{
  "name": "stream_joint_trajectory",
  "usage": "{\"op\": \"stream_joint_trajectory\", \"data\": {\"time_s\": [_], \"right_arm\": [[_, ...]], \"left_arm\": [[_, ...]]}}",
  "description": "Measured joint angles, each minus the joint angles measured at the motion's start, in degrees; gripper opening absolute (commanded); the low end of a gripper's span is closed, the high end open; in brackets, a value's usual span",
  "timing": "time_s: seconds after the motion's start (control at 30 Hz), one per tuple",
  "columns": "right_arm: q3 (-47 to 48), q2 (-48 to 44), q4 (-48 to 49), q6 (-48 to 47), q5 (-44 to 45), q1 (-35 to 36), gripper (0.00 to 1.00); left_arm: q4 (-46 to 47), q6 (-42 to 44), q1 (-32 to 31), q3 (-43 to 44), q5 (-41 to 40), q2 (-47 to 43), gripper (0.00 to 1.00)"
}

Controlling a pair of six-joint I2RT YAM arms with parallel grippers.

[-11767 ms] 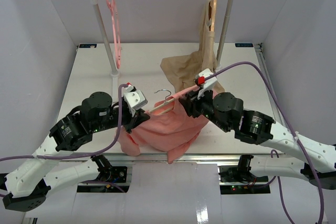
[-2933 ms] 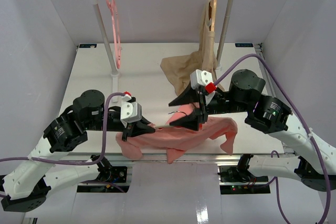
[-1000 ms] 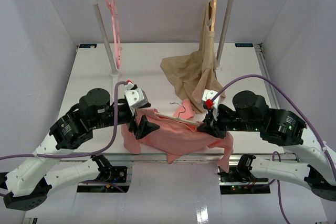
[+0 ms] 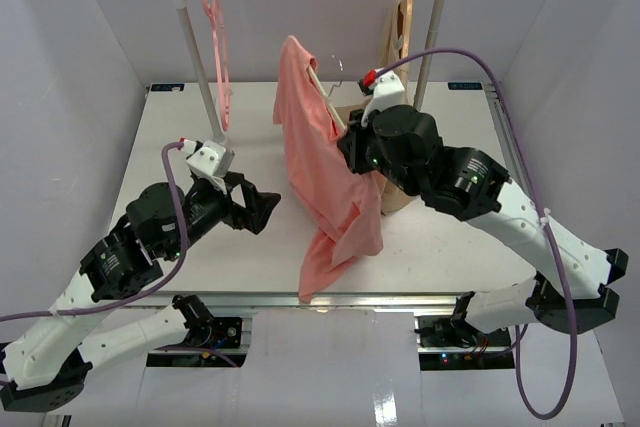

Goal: Place the t-shirt on the hanger
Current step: Place the hanger at the clothesline.

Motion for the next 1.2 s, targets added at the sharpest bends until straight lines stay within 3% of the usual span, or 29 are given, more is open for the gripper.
{"op": "stream_joint_trajectory", "data": {"time_s": [0.3,0.57,1.2], "right_arm": [[17.1,13.4,2.2,-1.6,5.3,-2.5,0.08],[18.2,18.6,2.0,-1.8,2.6,-8.7,0.08],[26.8,30.7,10.9,-8.7,0.2,-14.2,0.08]], "left_arm": [[-0.9,0.9,0.0,-0.3,-2.0,-4.8,0.98],[-2.8,1.5,0.0,-0.6,-2.7,-6.4,0.98],[-4.9,1.9,0.0,-3.1,-2.8,-11.3,0.98]]}}
